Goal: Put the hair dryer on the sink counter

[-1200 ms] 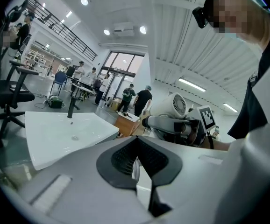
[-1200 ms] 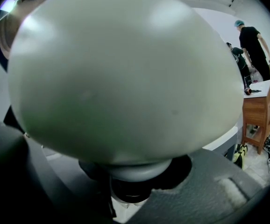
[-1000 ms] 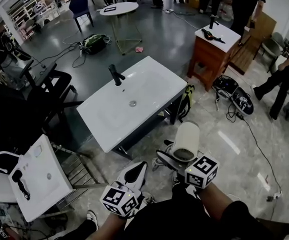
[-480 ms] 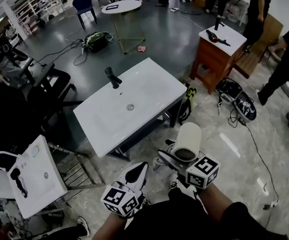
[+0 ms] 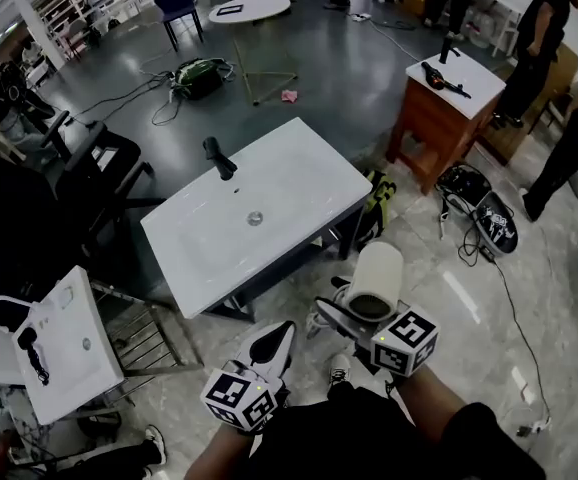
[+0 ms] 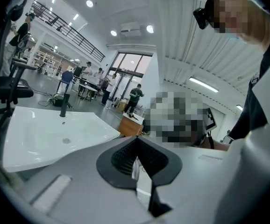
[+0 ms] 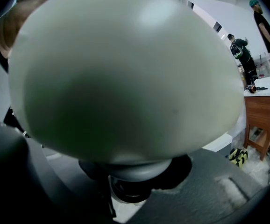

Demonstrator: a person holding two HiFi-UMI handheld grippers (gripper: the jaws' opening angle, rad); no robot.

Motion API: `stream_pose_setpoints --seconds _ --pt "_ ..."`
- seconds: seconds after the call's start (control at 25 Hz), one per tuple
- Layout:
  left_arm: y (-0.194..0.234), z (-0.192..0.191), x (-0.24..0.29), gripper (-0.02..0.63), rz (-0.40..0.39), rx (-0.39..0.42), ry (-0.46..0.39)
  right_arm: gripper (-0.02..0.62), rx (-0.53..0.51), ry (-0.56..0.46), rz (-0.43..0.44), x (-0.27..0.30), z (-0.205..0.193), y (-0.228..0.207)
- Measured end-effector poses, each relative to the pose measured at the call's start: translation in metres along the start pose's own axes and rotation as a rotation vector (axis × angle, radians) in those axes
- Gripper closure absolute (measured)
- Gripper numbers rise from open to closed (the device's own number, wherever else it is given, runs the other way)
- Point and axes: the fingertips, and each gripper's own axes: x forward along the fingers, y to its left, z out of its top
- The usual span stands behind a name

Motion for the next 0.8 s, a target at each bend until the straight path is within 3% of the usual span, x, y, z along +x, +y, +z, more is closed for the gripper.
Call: stream_pose_setpoints --seconds 0.44,0.8 --pt "-0.018 0.006 0.03 0.603 0.061 0.01 -0.011 0.397 0.033 -0.014 0.066 -0.015 0.013 -0.028" --pt "-0.031 0.01 0.043 0.603 0.055 0.026 -0.008 0.397 0.012 0.006 0.061 -0.026 0.017 -0.042"
